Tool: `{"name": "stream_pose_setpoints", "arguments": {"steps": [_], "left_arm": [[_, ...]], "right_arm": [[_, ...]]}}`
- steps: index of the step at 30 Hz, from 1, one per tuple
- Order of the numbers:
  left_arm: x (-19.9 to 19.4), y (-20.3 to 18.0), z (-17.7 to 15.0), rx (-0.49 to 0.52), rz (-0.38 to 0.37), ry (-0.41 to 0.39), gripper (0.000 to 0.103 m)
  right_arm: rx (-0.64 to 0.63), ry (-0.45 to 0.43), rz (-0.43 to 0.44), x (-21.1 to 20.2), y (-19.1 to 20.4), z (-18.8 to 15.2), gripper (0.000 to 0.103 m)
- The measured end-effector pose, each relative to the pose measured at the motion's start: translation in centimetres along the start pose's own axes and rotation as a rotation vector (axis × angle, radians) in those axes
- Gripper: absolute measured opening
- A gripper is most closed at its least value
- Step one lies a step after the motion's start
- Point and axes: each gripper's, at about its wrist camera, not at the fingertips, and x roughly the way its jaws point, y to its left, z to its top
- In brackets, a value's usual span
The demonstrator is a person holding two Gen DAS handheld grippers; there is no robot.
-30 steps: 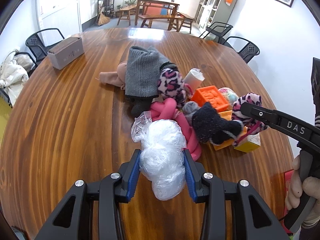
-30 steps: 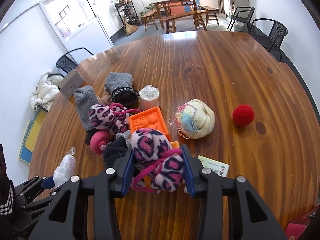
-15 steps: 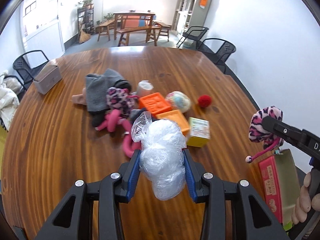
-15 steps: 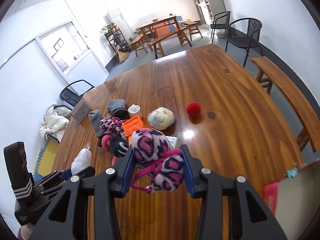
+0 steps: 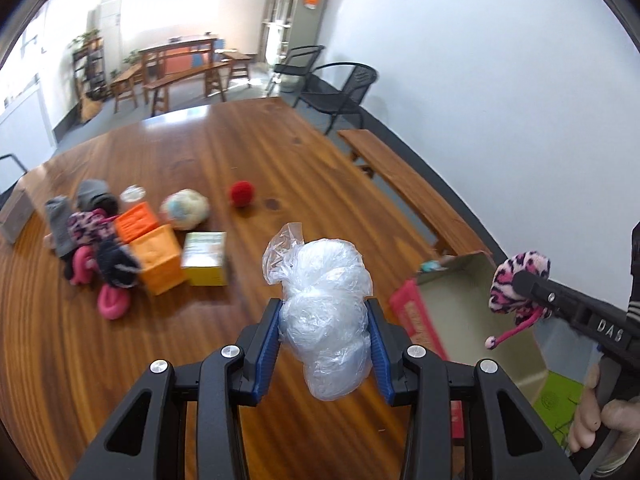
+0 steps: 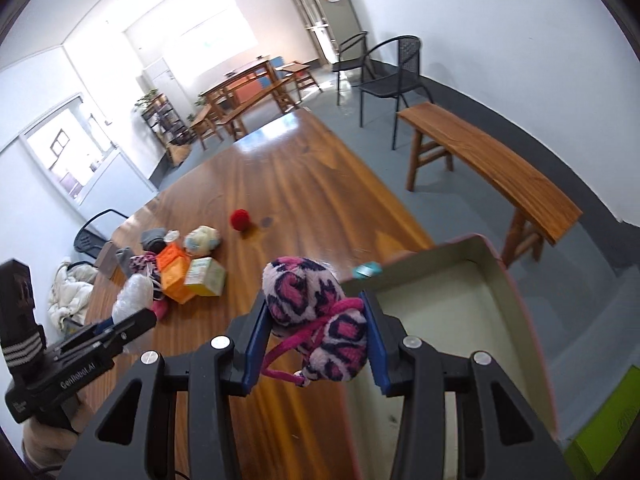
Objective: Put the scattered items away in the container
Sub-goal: 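Carry the clear plastic bag in the left tool and leopard fabric in the right tool to the box, then open both tools over the box and return them to the table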
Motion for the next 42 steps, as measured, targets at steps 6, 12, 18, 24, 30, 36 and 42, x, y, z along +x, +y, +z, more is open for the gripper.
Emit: {"name": "stream_pose_setpoints", "arguments": {"steps": [6, 12, 18, 24, 30, 36, 42], "left_arm": [[1.6, -8.0, 0.3, 0.099, -0.091, 0.015, 0.042], [3.5, -13.8, 0.3, 0.167, -0.151, 0.043, 0.042], [4.8, -16.0, 0.5, 0.134, -0.217, 0.08, 0.094], [4.8, -14.3, 0.8, 0.103, -0.169, 0.068, 0.094], [3.4, -9.9, 0.8, 0.008, -0.091, 0.048, 0.094], [1.0, -4.6, 0.2, -0.088, 0.005, 0.02, 0.094], [-1.6, 2.0, -1.2, -0.206, 0.082, -0.001, 0.094]], "right_arm": [[0.04, -0.001, -0.061, -2.8, -5.0, -2.3, 0.047], [0.058, 0.018, -0.085, -4.0, -8.1, -3.7, 0.047], [0.071, 0.045, -0.091, -4.4, -9.9, -4.4, 0.053], [0.114, 0.049, -0.08, -4.5, -11.3, -4.2, 0.055], [0.083, 0.047, -0.031, -4.1, -9.0, -3.1, 0.055], [0.001, 0.072, 0.04, -2.0, -4.4, -2.4, 0.055], [-0.063, 0.107, 0.098, 0.1, 0.3, -2.1, 0.055]]}}
